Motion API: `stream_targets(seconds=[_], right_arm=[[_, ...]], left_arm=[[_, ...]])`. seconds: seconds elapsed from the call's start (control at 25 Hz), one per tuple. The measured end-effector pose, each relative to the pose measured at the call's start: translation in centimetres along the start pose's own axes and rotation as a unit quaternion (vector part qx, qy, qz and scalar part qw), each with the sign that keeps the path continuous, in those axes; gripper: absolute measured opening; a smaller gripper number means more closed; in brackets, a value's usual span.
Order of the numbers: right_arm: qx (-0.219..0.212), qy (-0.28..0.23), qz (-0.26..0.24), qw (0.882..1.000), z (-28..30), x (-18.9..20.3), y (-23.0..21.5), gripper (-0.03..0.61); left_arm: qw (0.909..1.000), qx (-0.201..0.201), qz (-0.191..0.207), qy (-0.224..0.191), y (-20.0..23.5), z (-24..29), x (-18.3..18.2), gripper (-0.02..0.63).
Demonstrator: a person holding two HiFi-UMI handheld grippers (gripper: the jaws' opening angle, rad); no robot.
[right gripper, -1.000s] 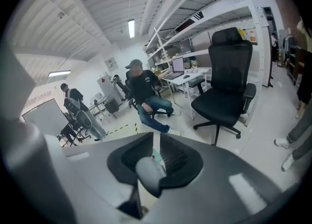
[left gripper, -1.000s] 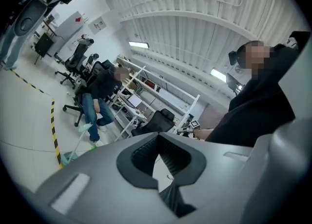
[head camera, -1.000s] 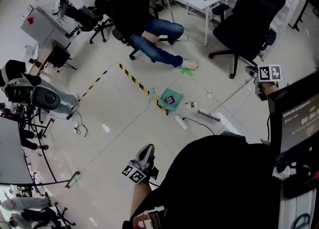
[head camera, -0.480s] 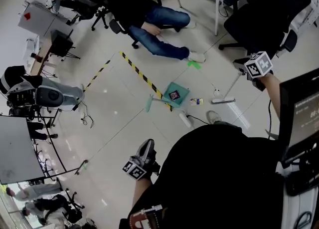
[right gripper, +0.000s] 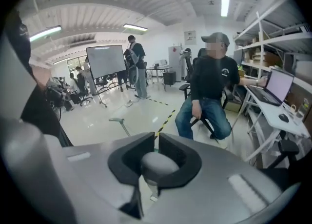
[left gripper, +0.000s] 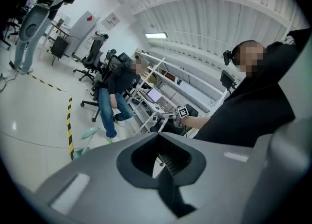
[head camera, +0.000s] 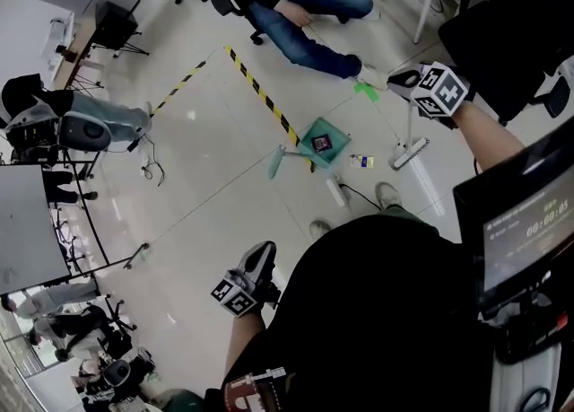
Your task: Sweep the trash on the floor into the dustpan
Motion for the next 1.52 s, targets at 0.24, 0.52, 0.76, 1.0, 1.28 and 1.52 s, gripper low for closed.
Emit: stream_targets(seconds=[0.24, 0.52, 0.76, 1.0, 1.28, 1.52], right_arm=[[-0.017, -0.019, -0.078, 0.997, 5.6, -7.1, 2.7, 0.025], [-0.013, -0.035, -0.073, 0.997, 7.8, -11.0, 2.1, 0.026], [0.069, -0.022, 0.051, 0.996, 4.2, -7.8, -3.3, 0.028], [0.266, -0.022, 0.22, 0.938, -5.9, -2.3, -12.1, 0.021], [0.403, -0.015, 0.31, 0.861, -12.5, 3.4, -17.2, 0.021], [0.468, -0.038, 0.395, 0.79, -14.9, 7.3, -18.5, 0.025]], left_arm=[[0.9993, -0.017, 0.005, -0.032, 2.0, -3.8, -2.8, -0.005], [0.9986, -0.03, -0.001, -0.044, 2.7, -6.0, -4.1, -0.005], [0.9982, -0.015, 0.003, -0.058, 3.5, -5.0, -5.6, -0.005], [0.998, 0.001, 0.001, -0.063, 4.2, -3.8, -5.8, -0.005], [0.9985, -0.003, -0.005, -0.055, 4.4, -4.0, -5.7, -0.005], [0.9979, -0.025, -0.006, -0.06, 3.5, -6.1, -5.4, -0.005]])
Point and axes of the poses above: the fingertips, and each gripper's own axes: z forward along the fingers, y to its left, x out of its underside, the point moved 4 cm from there along -z, backward along the fingers, and after that the axes turned 11 degrees about -z, right-handed, at the moved point
